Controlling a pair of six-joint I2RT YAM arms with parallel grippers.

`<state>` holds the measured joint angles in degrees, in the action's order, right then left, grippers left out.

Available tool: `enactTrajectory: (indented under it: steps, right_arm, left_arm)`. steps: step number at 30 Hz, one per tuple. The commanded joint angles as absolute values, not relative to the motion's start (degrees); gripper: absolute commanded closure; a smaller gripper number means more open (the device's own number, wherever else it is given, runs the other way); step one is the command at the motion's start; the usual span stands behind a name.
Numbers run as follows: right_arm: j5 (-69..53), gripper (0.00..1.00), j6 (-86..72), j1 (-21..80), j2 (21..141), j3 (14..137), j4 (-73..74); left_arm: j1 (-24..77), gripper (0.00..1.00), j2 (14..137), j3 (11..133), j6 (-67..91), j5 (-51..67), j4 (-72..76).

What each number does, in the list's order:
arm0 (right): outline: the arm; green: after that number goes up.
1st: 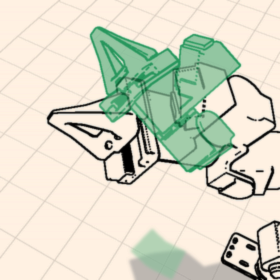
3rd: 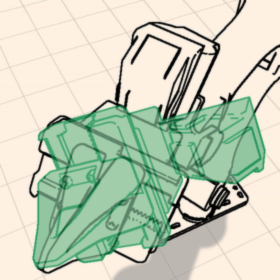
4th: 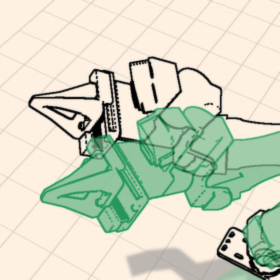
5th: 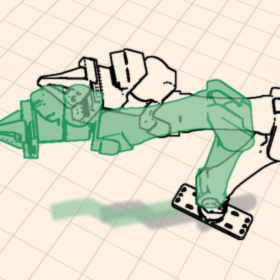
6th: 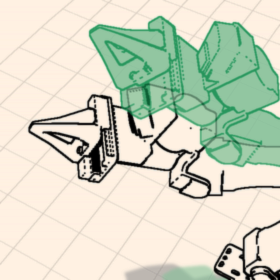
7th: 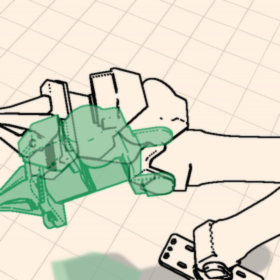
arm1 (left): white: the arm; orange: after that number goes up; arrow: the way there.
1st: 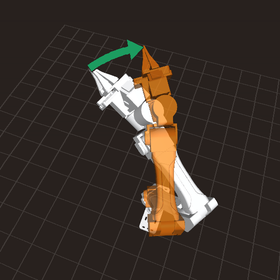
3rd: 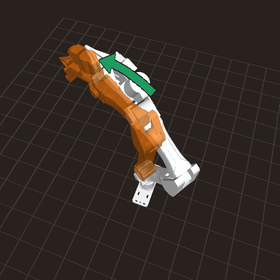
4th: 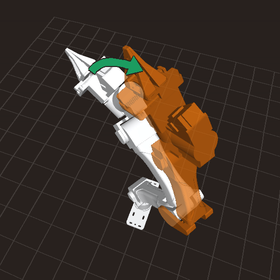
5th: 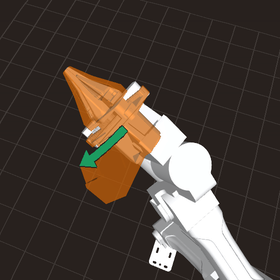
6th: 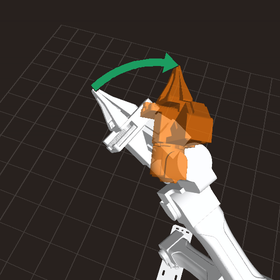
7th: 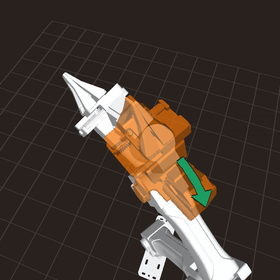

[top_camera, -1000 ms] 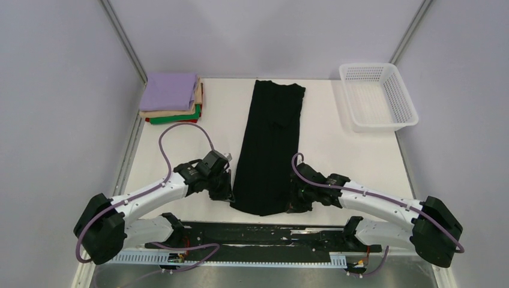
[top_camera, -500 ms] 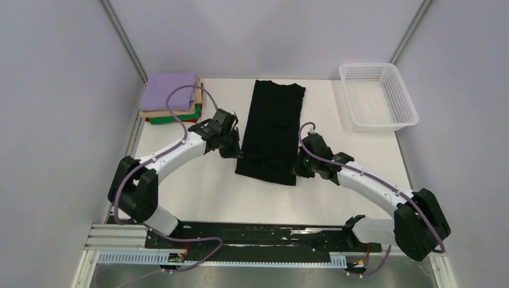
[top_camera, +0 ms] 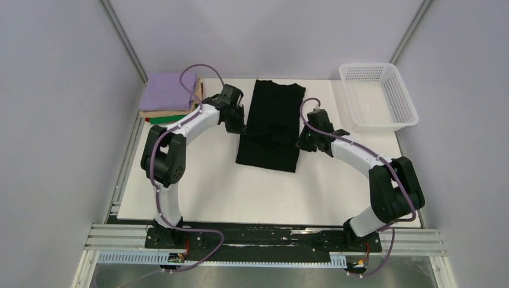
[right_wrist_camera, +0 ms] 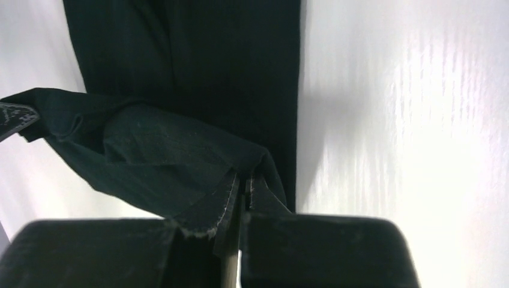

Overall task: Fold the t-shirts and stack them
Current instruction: Fold the folded rectangular tshirt in 1/3 of the way

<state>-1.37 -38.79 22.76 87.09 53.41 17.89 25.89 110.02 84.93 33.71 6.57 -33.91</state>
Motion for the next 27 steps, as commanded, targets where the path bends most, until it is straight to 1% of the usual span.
enactTrajectory:
  steps: [1, 4, 11, 16, 18, 20, 21, 23, 24, 25, 26, 27]
  right_arm:
    - [-2.4, 1.00, -35.8, 20.4, 90.6, 57.8, 14.2]
    - [-3.7, 1.00, -34.9, 18.9, 93.2, 59.6, 13.4]
    - [-6.5, 0.98, -34.4, 16.3, 98.7, 62.8, 11.9]
    - [-8.6, 0.94, -33.8, 15.0, 102.0, 65.1, 10.8]
    - [-9.0, 0.91, -33.5, 14.7, 103.3, 66.3, 10.3]
    - [-9.6, 0.88, -33.5, 14.2, 104.6, 67.6, 9.8]
    - [-9.7, 0.87, -33.5, 14.0, 105.4, 68.5, 9.6]
    - [-10.5, 0.82, -33.8, 13.2, 107.0, 70.6, 9.2]
    - [-11.0, 0.80, -33.9, 12.8, 107.9, 71.9, 9.0]
    - [-11.8, 0.77, -34.1, 12.4, 108.9, 73.3, 8.8]
    - [-12.9, 0.73, -34.5, 11.7, 109.8, 74.7, 8.8]
    - [-14.1, 0.67, -34.9, 11.2, 110.5, 76.1, 8.8]
  left_arm:
    - [24.5, 1.00, 114.2, 92.4, 28.6, 6.4, -35.4]
    - [24.2, 1.00, 117.2, 96.6, 27.3, 6.3, -36.5]
    - [23.4, 0.92, 123.4, 103.3, 25.3, 6.9, -37.8]
    - [22.8, 0.90, 126.4, 106.9, 25.5, 8.0, -37.7]
    - [22.6, 0.88, 127.8, 108.0, 25.8, 8.7, -37.2]
    - [22.3, 0.81, 129.0, 109.4, 25.9, 10.1, -36.6]
    - [22.1, 0.80, 129.4, 110.6, 26.0, 10.4, -36.5]
    - [21.7, 0.70, 130.6, 112.8, 26.4, 11.2, -36.1]
    - [21.4, 0.59, 131.2, 113.5, 26.6, 11.6, -35.9]
    - [21.1, 0.52, 131.5, 115.2, 26.7, 11.8, -35.5]
    - [20.6, 0.35, 132.1, 116.1, 27.1, 12.1, -35.3]
    - [20.3, 0.27, 132.3, 117.8, 27.3, 12.3, -35.2]
